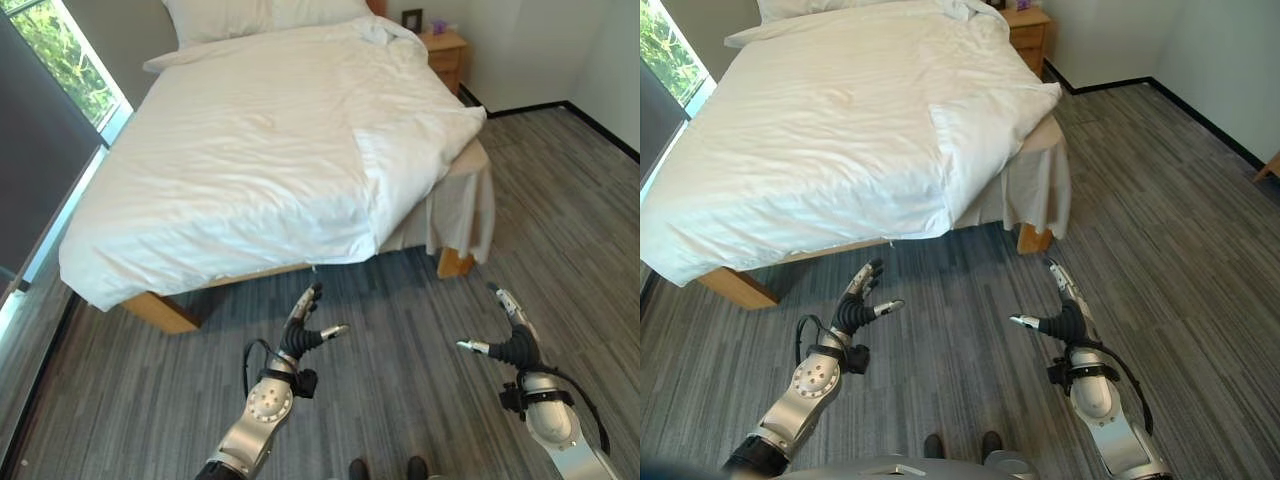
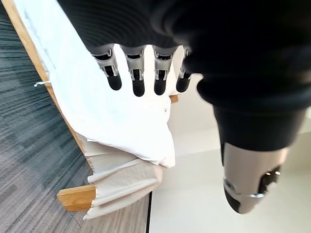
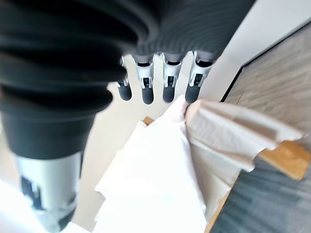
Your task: Making the bed.
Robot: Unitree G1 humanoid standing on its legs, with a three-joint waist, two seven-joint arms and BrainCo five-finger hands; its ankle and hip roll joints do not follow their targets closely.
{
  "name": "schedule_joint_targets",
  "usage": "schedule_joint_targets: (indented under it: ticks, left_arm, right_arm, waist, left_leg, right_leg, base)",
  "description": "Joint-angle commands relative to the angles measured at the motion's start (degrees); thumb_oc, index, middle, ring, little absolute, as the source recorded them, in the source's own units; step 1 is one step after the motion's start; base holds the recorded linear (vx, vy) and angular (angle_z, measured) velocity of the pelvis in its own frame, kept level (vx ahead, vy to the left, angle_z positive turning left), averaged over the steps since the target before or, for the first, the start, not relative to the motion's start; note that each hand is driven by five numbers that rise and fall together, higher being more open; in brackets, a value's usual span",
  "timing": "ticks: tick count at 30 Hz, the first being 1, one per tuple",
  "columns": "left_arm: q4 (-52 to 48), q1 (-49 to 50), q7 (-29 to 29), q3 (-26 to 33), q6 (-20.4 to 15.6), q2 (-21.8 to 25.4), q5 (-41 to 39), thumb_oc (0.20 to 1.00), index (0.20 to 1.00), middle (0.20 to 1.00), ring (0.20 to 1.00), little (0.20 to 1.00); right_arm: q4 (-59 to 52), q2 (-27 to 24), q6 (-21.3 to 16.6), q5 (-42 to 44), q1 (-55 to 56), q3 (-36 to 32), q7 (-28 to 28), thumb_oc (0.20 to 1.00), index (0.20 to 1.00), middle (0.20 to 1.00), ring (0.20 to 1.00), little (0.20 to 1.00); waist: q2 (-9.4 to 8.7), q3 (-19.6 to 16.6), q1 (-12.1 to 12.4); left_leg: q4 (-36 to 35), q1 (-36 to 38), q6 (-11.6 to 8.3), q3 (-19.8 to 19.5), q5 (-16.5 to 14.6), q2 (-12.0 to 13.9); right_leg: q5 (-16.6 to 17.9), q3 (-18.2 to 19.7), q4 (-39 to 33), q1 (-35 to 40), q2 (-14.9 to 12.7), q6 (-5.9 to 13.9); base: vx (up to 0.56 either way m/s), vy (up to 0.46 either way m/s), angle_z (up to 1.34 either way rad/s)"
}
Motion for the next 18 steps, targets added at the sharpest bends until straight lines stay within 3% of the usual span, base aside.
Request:
schedule_joint_targets:
  ticks: [1, 8, 14, 16, 17, 18]
  left_arm:
    - [-2.18, -0.62, -0.77, 2.22, -3.83, 3.43, 0.17, 1.0, 1.0, 1.0, 1.0, 1.0]
    - [-2.51, -0.76, -1.74, 1.75, -3.03, 3.32, -2.14, 1.0, 1.0, 1.0, 1.0, 1.0]
    - [-0.93, -2.53, -1.16, 2.04, -3.71, 2.61, -4.86, 1.0, 1.0, 1.0, 1.0, 1.0]
    - [0.32, -1.74, -1.97, 2.1, -3.91, 2.08, -6.29, 1.0, 1.0, 1.0, 1.0, 1.0]
    - [0.36, -1.78, -2.0, 2.14, -3.94, 2.08, -6.31, 1.0, 1.0, 1.0, 1.0, 1.0]
    - [0.85, -1.53, -2.18, 2.09, -3.83, 1.81, -6.82, 1.0, 1.0, 1.0, 1.0, 1.0]
  right_arm:
    - [-5.53, -1.69, -3.88, 3.09, 0.28, -1.67, 1.22, 1.0, 1.0, 1.0, 1.0, 1.0]
    - [-4.26, -2.28, -2.78, 2.34, 0.91, -1.64, 1.36, 1.0, 1.0, 1.0, 1.0, 1.0]
    - [-4.25, -2.89, -2.33, 1.01, -2.58, -0.67, 0.26, 1.0, 1.0, 1.0, 1.0, 1.0]
    - [-5.05, -3.88, -2.65, 0.63, -4.47, -0.08, 0.56, 1.0, 1.0, 1.0, 1.0, 1.0]
    - [-5.05, -3.88, -2.64, 0.63, -4.52, -0.07, 0.56, 1.0, 1.0, 1.0, 1.0, 1.0]
    - [-5.04, -4.14, -2.63, 0.56, -4.99, 0.14, 0.64, 1.0, 1.0, 1.0, 1.0, 1.0]
  waist:
    - [-3.09, -2.01, 0.01]
    - [-3.35, -1.67, -0.58]
    - [-2.87, 0.11, -1.04]
    - [-3.53, 1.84, -0.75]
    - [-3.48, 1.94, -0.71]
    - [-3.69, 2.76, -0.26]
  left_leg:
    - [0.26, 0.67, -5.82, -3.69, -3.07, 4.74]
    - [0.26, 0.52, -6.17, -4.49, -2.82, 5.38]
    - [1.24, 1.53, -6.88, -4.25, -1.82, 7.86]
    - [11.94, -1.38, -7.6, -3.37, -1.74, 9.11]
    - [12.51, -1.6, -7.68, -3.35, -2.0, 9.24]
    - [18.95, -4.43, -8.08, -3.68, 1.44, 10.43]
  right_leg:
    - [-2.81, 1.69, 0.81, 0.49, -5.67, 7.11]
    - [-3.8, 2.04, 1.46, 0.68, -4.49, 6.23]
    - [-6.76, 3.66, 6.32, -1.22, -2.1, 4.34]
    - [-7.45, 5.06, 6.99, -0.3, -1.28, 2.88]
    - [-7.41, 5.13, 6.99, -0.29, -1.18, 2.82]
    - [-7.37, 5.78, 6.95, 0.45, -0.68, 2.07]
  base:
    - [0.0, 0.0, 0.0]
    - [-0.01, -0.037, 0.02]
    - [-0.02, -0.12, 0.02]
    - [0.03, -0.208, -0.17]
    - [0.02, -0.189, -0.6]
    - [-0.04, -0.262, -0.71]
